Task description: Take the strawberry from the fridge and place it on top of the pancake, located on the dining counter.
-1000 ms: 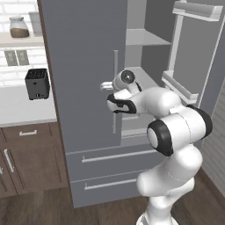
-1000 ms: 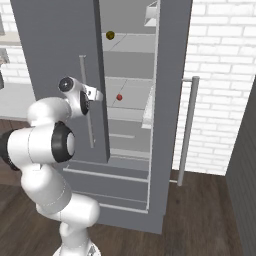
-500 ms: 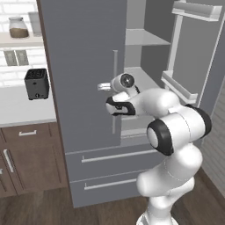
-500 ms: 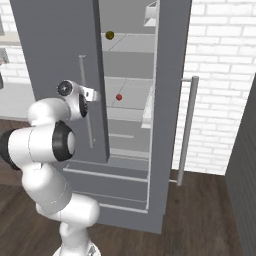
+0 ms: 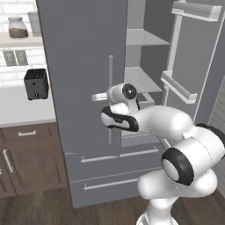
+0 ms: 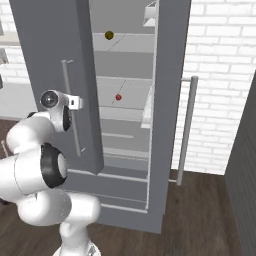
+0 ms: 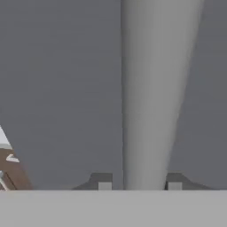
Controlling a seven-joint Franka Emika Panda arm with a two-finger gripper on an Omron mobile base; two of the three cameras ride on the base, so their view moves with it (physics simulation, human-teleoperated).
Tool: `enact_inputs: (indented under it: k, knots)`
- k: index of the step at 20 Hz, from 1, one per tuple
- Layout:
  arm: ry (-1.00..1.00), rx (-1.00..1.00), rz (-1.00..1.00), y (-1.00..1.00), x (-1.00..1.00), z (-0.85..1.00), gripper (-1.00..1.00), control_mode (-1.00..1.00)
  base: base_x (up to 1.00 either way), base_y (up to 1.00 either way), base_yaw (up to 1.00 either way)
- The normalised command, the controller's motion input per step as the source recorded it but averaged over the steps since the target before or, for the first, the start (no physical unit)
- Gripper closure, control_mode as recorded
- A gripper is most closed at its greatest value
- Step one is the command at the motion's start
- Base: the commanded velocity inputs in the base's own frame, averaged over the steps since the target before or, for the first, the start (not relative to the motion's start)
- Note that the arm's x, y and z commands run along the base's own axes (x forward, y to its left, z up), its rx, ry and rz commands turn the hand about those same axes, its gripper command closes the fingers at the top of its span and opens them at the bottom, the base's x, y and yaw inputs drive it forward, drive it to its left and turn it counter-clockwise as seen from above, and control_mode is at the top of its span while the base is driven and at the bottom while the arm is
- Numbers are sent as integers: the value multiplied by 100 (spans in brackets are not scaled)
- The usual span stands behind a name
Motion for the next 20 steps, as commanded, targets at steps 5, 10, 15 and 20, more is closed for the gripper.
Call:
enact_inputs:
  k: [5,10,15,20]
  knots:
    - [0,0,5,80,-98,3,100,-100,0,0,0]
    - [4,0,0,87,-86,6,-100,-100,0,0,0]
    - [7,0,0,35,-80,6,-100,-100,0,0,0]
    - [0,15,0,-54,-88,12,-100,-100,0,0,0]
